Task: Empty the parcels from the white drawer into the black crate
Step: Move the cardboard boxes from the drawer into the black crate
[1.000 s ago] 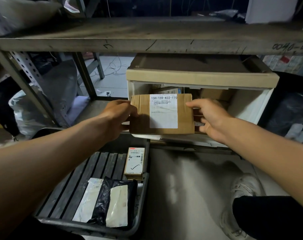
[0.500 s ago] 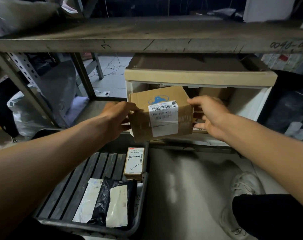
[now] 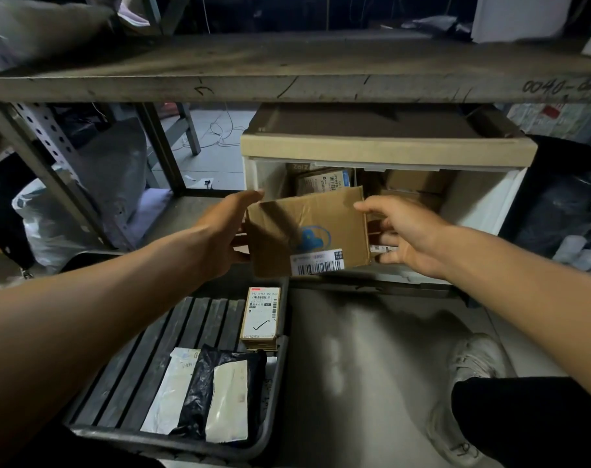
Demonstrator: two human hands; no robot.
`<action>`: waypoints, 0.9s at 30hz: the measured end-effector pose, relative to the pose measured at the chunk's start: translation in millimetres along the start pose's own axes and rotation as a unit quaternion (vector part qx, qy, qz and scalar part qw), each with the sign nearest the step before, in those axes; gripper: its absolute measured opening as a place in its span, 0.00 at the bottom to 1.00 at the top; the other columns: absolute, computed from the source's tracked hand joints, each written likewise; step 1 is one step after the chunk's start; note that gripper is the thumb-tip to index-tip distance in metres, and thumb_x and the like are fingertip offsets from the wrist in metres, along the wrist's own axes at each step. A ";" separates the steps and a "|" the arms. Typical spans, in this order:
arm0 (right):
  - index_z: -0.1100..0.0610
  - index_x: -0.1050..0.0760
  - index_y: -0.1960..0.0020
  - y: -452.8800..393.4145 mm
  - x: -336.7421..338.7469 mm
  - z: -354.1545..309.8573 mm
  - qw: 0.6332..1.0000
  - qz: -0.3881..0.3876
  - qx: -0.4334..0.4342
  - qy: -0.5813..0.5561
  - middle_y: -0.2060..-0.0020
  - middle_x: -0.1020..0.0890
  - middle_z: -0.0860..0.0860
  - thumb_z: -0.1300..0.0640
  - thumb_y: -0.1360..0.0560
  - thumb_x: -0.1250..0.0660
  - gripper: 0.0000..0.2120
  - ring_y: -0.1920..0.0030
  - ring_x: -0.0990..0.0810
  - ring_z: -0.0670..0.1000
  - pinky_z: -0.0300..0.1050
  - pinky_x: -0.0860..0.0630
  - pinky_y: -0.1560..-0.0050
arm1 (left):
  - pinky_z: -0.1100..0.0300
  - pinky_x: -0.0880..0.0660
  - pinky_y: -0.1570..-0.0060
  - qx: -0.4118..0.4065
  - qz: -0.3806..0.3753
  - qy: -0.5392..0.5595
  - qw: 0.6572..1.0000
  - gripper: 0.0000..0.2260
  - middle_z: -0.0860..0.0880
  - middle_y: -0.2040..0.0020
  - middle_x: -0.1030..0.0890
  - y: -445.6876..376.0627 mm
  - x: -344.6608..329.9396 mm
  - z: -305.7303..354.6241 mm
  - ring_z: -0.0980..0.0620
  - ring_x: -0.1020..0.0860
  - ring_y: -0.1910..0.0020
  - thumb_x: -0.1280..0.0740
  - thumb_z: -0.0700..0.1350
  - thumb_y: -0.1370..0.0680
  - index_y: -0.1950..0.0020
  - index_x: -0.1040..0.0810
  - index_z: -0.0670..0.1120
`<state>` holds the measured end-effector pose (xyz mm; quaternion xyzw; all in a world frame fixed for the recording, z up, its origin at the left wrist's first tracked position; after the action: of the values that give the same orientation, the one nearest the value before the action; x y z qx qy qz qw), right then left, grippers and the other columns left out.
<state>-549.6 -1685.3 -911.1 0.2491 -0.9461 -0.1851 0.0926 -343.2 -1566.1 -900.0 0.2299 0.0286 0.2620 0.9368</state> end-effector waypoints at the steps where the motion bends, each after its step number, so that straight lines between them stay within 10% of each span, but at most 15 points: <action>1: 0.49 0.27 0.37 0.5 0.4 -0.3 1.000 0.002 -0.001 -0.007 0.39 0.24 0.52 0.47 0.24 0.30 0.17 0.32 0.29 0.57 0.63 0.32 0.32 | 0.45 0.28 0.42 -0.004 -0.003 -0.001 1.000 0.23 0.42 0.37 0.25 -0.4 -0.7 0.1 0.43 0.25 0.39 0.37 0.56 0.19 0.28 0.32 0.46; 10: 0.51 0.23 0.44 3.0 5.3 -4.1 1.000 0.020 0.018 -0.003 0.47 0.19 0.48 0.49 0.22 0.30 0.09 0.46 0.24 0.50 0.64 0.32 0.30 | 0.48 0.27 0.42 -0.033 0.025 -0.025 0.999 0.02 0.45 0.49 0.24 -5.1 2.7 3.5 0.47 0.24 0.49 0.36 0.43 0.19 0.51 0.28 0.48; 16: 0.49 0.24 0.48 -4.8 5.0 -5.7 0.998 0.046 0.034 0.000 0.47 0.19 0.51 0.66 0.25 0.29 0.14 0.47 0.20 0.51 0.50 0.23 0.54 | 0.47 0.25 0.45 -0.017 0.042 0.015 0.999 0.22 0.43 0.43 0.24 -13.0 7.7 -2.3 0.43 0.24 0.43 0.35 0.55 0.20 0.31 0.32 0.45; 21: 0.47 0.23 0.44 -3.7 3.8 -8.4 0.997 0.043 0.041 0.047 0.47 0.19 0.52 0.70 0.28 0.30 0.20 0.43 0.21 0.55 0.55 0.24 0.41 | 0.46 0.26 0.48 -0.006 0.045 0.027 0.999 0.27 0.42 0.38 0.24 -15.1 10.0 -2.6 0.43 0.25 0.40 0.37 0.60 0.20 0.27 0.32 0.44; 27: 0.50 0.24 0.43 3.4 -1.4 -4.6 1.000 -0.001 0.020 0.021 0.45 0.18 0.52 0.49 0.25 0.27 0.13 0.42 0.21 0.53 0.59 0.31 0.31 | 0.43 0.28 0.38 -0.021 0.068 0.008 0.997 0.18 0.44 0.44 0.22 -16.6 18.0 -1.2 0.45 0.23 0.43 0.35 0.55 0.20 0.36 0.26 0.45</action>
<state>-548.7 -1683.3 -905.7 0.2558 -0.9471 -0.1611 0.1073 -320.0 -1569.1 -907.3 0.2097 0.0154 0.3276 0.9211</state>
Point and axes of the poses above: each hand's wrist, its own y-axis away from the middle knuckle, its own x-axis out of the back of the hand, z = x × y, the point moved 9 cm from there along -y, towards the middle knuckle
